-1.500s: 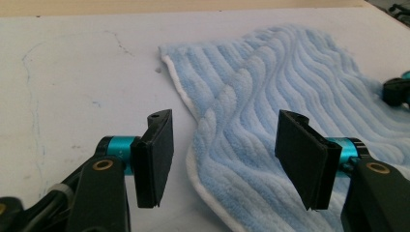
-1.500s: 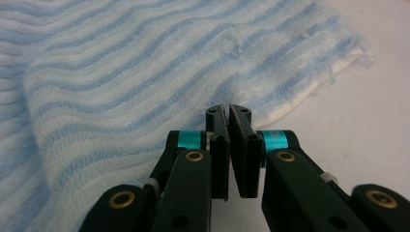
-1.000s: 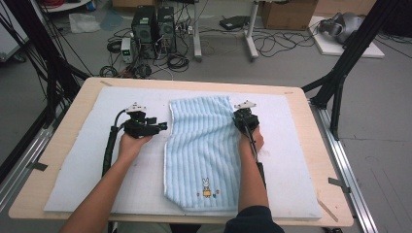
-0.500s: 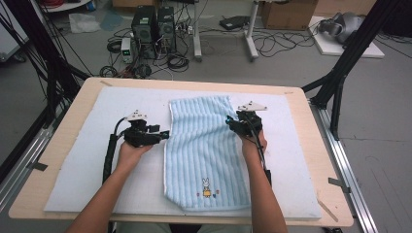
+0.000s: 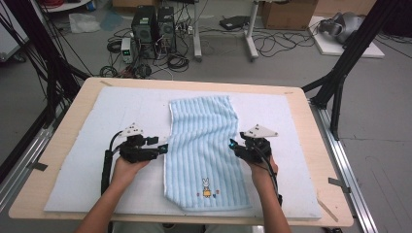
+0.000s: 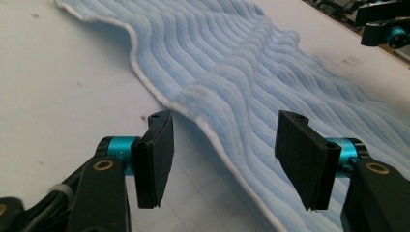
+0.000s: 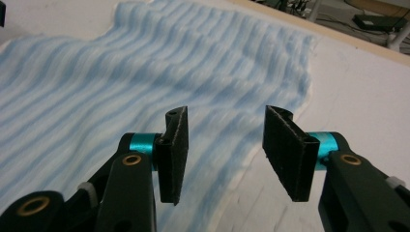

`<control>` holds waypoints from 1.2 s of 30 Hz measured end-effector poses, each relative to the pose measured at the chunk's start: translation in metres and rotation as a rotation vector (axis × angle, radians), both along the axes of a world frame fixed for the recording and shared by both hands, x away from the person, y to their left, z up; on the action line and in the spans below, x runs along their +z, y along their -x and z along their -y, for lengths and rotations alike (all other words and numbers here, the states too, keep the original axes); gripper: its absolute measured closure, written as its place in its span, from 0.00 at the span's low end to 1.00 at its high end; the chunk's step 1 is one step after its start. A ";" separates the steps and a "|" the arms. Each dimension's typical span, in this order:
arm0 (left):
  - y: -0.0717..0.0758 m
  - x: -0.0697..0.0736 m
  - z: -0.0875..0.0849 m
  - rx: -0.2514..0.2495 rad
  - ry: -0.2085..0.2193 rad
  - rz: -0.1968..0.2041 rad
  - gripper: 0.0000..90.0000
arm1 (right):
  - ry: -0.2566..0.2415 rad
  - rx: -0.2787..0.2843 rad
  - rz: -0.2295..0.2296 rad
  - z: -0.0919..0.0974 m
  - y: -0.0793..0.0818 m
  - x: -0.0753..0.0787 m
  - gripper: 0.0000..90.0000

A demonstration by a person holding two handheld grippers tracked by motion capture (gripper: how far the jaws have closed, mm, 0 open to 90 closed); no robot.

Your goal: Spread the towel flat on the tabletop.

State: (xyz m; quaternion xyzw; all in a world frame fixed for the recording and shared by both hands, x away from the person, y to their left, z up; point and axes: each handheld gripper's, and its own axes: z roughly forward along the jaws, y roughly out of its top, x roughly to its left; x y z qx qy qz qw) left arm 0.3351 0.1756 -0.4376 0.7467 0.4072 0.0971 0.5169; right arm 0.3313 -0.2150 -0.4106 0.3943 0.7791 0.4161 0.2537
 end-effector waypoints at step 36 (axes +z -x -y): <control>-0.017 -0.009 0.020 0.030 -0.128 -0.012 0.98 | 0.078 -0.003 -0.082 -0.021 0.015 -0.027 0.96</control>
